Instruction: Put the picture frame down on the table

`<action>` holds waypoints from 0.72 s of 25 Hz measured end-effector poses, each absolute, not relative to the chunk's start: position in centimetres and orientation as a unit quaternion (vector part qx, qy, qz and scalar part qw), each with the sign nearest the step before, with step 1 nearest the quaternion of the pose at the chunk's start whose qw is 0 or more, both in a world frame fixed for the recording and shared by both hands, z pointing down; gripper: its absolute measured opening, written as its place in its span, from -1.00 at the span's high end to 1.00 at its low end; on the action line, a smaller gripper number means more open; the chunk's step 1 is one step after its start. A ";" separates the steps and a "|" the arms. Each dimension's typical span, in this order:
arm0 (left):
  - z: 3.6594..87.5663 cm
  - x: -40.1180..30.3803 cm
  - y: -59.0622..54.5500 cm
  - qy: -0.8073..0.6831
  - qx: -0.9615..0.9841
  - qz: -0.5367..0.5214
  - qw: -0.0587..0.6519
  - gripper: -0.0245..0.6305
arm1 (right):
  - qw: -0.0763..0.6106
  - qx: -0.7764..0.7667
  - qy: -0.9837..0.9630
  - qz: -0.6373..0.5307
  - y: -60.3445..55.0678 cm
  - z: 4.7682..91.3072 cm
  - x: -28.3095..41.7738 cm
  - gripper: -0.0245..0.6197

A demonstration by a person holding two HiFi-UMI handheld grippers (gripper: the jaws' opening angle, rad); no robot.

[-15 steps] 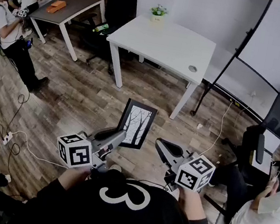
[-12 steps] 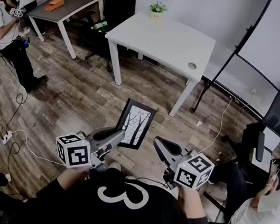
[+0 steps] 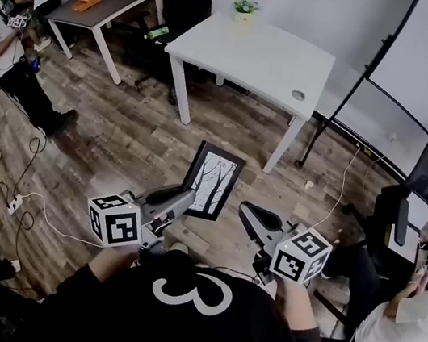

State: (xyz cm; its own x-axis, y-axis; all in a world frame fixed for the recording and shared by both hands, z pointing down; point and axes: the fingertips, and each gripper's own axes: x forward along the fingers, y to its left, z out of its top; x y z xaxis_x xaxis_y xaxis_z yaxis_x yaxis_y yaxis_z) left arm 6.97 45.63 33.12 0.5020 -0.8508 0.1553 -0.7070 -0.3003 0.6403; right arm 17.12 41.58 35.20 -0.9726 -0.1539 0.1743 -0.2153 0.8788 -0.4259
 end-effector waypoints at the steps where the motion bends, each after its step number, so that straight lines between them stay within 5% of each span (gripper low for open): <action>1: 33.0 7.2 45.5 -0.485 0.801 -0.107 0.334 0.69 | 0.066 0.098 -0.967 0.227 41.5 35.1 17.3 0.85; 18: 31.2 6.7 43.0 -0.488 0.804 -0.113 0.320 0.68 | 0.062 0.114 -0.971 0.199 38.4 34.1 16.9 0.85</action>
State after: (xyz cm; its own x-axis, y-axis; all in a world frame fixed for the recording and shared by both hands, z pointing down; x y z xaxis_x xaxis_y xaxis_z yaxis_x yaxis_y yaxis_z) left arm 6.69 43.01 31.16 0.4984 -0.8570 0.1310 -0.7129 -0.3192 0.6244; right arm 16.90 38.43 34.06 -0.9663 -0.1963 0.1664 -0.2459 0.8952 -0.3717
